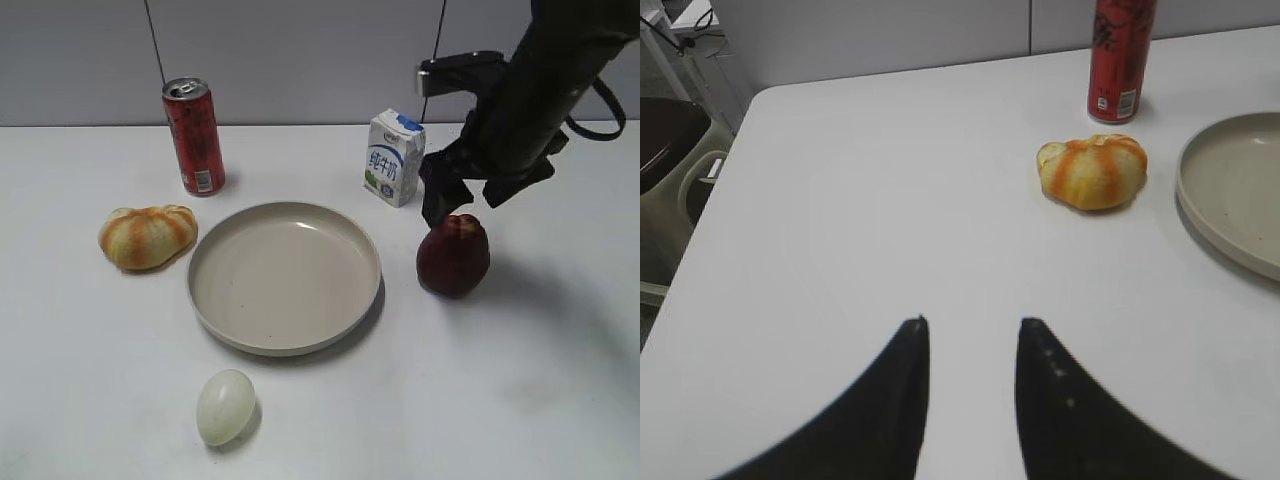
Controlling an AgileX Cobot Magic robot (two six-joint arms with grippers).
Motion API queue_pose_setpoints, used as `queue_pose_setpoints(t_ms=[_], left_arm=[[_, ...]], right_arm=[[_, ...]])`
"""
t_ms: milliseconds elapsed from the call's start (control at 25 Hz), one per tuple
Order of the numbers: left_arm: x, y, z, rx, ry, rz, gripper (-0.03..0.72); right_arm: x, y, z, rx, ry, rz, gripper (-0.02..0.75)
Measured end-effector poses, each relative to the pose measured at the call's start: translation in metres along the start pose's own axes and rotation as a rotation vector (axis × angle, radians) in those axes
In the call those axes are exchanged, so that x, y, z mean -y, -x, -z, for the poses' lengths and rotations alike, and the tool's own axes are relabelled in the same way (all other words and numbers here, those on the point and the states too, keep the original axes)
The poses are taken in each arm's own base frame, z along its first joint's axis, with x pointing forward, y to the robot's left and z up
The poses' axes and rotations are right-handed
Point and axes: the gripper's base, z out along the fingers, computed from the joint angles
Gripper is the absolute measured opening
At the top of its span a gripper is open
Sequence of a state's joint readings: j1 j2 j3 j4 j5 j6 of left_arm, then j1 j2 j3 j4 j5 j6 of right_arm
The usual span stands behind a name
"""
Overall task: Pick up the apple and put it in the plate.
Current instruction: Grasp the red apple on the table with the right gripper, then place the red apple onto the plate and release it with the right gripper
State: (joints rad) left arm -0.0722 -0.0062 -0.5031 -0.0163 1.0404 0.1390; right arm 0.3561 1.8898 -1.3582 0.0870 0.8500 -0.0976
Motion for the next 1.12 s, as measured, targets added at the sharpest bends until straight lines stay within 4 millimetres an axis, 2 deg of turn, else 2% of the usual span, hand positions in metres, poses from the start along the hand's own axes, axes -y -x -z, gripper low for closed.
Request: queue_pose_setpoints(t_ms=[240,360,440,640,800,920,1120], left_arm=[[0.0,0.0,0.0,0.0,0.0,0.0,0.236],[0.0,0.0,0.0,0.0,0.0,0.0,0.236],[0.0,0.0,0.0,0.0,0.0,0.0,0.236],[0.0,0.0,0.0,0.0,0.0,0.0,0.236],[0.0,0.0,0.0,0.0,0.0,0.0,0.236],[0.0,0.0,0.0,0.0,0.0,0.0,0.236],[0.0,0.0,0.0,0.0,0.0,0.0,0.236]], right_arm=[[0.003,-0.005,-0.038,-0.099,-0.01,-0.037,0.677],[0.004,-0.006,-0.046,-0.127,-0.011,-0.043,0.624],[0.003,-0.003,-0.042,-0.137,-0.007,-0.046,0.568],[0.0,0.016,-0.017,-0.142,0.025,-0.057,0.565],[-0.012,0.037,0.016,-0.117,0.113,-0.08,0.565],[-0.033,0.049,0.034,-0.064,0.164,-0.045,0.565],[-0.085,0.051,0.033,-0.011,0.202,0.069,0.565]])
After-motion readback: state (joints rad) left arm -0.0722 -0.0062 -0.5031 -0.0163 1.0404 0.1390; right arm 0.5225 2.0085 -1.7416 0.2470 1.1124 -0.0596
